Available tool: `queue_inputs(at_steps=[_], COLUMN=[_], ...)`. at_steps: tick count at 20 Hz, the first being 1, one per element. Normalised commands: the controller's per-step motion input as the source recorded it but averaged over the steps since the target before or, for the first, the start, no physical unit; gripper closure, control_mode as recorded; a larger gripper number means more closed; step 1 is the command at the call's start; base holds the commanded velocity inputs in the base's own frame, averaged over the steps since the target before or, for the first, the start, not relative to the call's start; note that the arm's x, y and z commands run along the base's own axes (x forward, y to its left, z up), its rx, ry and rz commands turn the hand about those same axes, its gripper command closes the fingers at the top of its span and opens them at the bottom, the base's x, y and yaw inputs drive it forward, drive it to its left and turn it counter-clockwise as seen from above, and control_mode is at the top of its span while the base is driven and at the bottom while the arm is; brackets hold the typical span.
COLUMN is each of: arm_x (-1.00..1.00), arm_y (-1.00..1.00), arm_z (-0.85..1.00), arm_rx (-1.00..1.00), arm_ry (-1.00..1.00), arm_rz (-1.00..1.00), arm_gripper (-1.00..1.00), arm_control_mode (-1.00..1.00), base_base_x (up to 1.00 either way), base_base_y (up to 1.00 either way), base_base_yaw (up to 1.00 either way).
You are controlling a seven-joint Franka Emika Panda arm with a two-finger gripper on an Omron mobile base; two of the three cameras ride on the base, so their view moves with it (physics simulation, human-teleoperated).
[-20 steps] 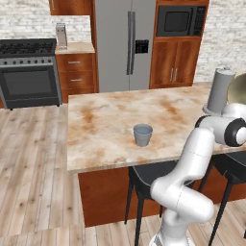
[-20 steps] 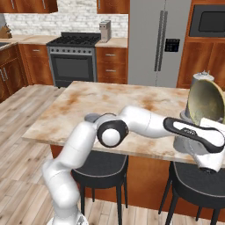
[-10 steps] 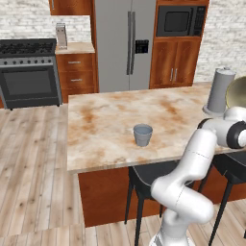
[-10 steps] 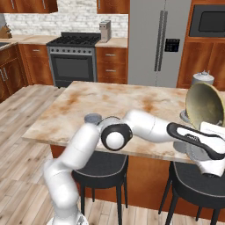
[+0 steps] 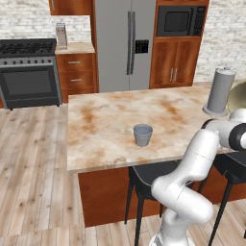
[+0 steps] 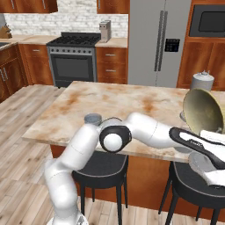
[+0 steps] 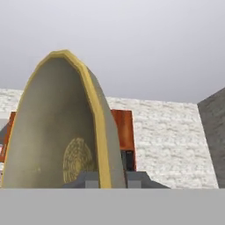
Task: There are four ice cubes in the ice bowl. Place two ice cubes in each glass of water.
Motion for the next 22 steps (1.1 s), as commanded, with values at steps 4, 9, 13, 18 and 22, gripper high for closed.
queue_inputs(at_steps=[4, 9, 13, 18, 22], arm_x=[-0.47, 0.03, 0.67, 0.69, -0.43], arm_y=[1.00, 1.00, 0.93, 0.17, 0.00], arm_z=[0.24, 0.38, 0.19, 0.42, 0.81], arm_rx=[-0.30, -0.30, -0.09, 0.01, -0.01], arm_ry=[0.27, 0.23, -0.01, -0.07, 0.34], arm_rz=[0.00, 0.08, 0.09, 0.13, 0.29], arm_gripper=[1.00, 1.00, 1.00, 1.00, 1.00], arm_control_mode=[-1.00, -1.00, -1.00, -1.00, -1.00], base_base_x=[0.00, 0.00, 0.00, 0.00, 0.00], base_base_y=[0.00, 0.00, 0.00, 0.00, 0.00], base_base_yaw=[0.00, 0.00, 0.00, 0.00, 0.00])
